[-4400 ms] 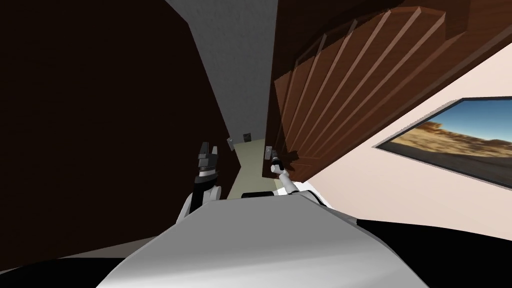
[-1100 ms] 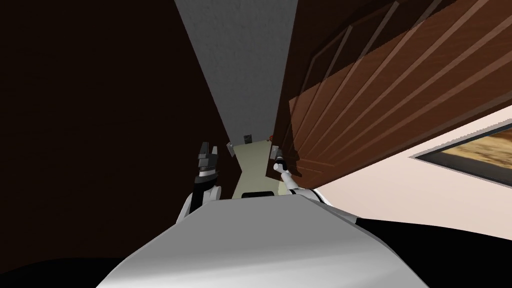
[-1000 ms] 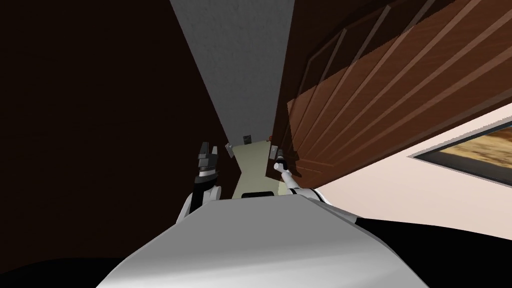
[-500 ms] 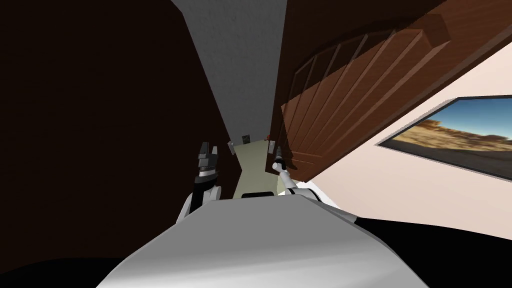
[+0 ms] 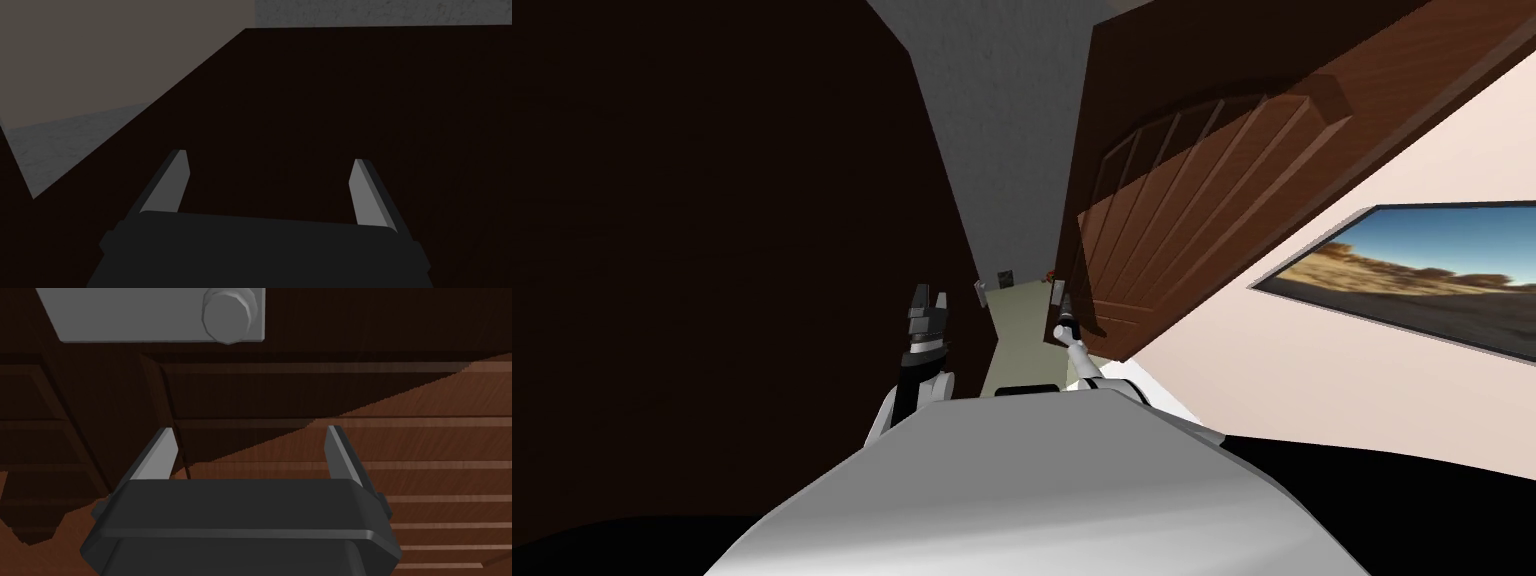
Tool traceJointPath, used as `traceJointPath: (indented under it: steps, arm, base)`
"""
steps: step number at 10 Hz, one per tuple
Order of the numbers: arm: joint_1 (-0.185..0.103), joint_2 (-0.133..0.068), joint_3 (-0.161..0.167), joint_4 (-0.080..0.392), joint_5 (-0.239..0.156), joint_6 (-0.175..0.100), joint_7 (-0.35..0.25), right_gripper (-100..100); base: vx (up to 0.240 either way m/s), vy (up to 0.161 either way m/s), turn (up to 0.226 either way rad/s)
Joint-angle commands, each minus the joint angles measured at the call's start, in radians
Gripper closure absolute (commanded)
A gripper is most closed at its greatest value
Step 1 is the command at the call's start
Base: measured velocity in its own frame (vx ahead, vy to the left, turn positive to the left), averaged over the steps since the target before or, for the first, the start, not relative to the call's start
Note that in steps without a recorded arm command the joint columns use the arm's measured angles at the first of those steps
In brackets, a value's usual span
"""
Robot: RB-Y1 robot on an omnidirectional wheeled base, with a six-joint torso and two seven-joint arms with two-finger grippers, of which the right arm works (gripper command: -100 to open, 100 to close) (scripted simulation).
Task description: Push the door open
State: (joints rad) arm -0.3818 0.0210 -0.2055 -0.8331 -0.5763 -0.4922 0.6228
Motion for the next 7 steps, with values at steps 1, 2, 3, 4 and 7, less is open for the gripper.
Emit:
traceJointPath:
  steps: [1, 2, 3, 4, 7]
  arm:
    - [-0.003, -0.032, 0.005, 0.02, 0.002, -0.02, -0.007, -100]
    - [-0.003, -0.032, 0.005, 0.02, 0.002, -0.02, -0.007, -100]
    - [-0.001, -0.043, 0.006, 0.023, 0.003, -0.029, -0.007, -100]
    - [0.0, -0.043, 0.006, 0.024, 0.003, -0.034, -0.007, -100]
    - [0.003, -0.014, 0.007, 0.03, 0.005, -0.051, -0.008, -100]
  base:
    - [0.193, -0.076, 0.01]
    - [0.151, -0.079, 0.007]
    - [0.202, -0.095, 0.028]
    - [0.242, -0.103, 0.025]
    - [0.222, -0.033, 0.025]
